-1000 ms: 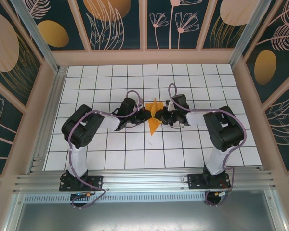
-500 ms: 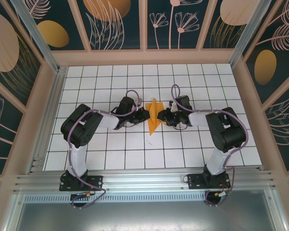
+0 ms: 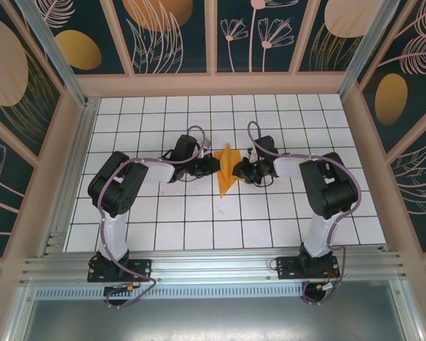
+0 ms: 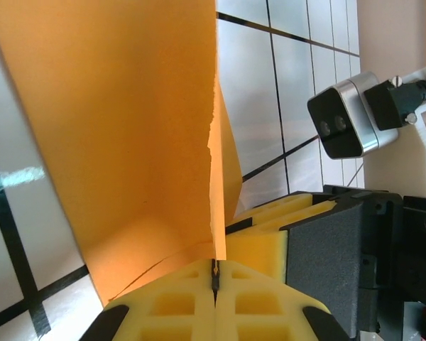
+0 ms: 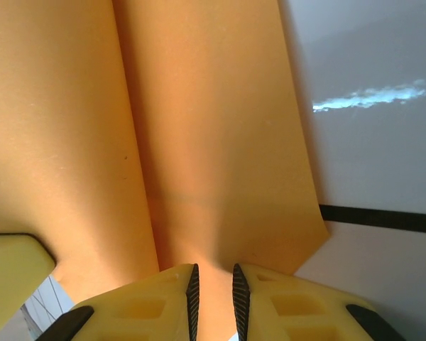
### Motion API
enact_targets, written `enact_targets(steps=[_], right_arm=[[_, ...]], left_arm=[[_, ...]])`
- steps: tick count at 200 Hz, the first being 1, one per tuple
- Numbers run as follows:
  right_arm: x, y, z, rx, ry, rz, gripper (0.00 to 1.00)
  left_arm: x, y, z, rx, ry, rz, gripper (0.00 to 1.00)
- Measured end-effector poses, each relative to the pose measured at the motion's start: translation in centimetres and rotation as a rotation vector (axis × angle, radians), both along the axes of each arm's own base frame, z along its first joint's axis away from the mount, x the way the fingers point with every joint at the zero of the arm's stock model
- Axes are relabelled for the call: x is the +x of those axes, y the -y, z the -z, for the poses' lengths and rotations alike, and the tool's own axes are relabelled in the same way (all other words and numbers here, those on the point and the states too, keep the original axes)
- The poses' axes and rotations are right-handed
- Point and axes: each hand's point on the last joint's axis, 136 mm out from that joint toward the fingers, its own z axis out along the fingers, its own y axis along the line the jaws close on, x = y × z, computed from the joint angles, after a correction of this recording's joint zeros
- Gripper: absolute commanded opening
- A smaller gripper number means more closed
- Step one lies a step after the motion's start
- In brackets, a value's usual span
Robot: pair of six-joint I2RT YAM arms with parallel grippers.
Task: Fold a paper plane with a square sheet of paper (pick it up from the middle)
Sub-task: Fourth fold the wing at the center of the table.
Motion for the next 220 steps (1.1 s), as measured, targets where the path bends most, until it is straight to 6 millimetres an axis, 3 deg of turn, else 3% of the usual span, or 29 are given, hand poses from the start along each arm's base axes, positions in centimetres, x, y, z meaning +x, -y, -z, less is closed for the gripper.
enact_targets(steps=[34, 124, 220], right_arm=[[0.0, 0.0, 0.1, -0.023, 0.004, -0.007, 0.26], [0.0, 0.0, 0.1, -0.030, 0.006, -0.009, 0.26], [0.0, -0.1, 0.1, -0.038, 0.013, -0.023, 0.26]], left_arm=[[0.4, 0.0, -0.1, 0.039, 0.017, 0.039, 0.00], [0.3, -1.1, 3.4, 0.163, -0.011, 0.076, 0.00], [2.0, -1.2, 3.3, 0.208, 0.039, 0.071, 0.00]])
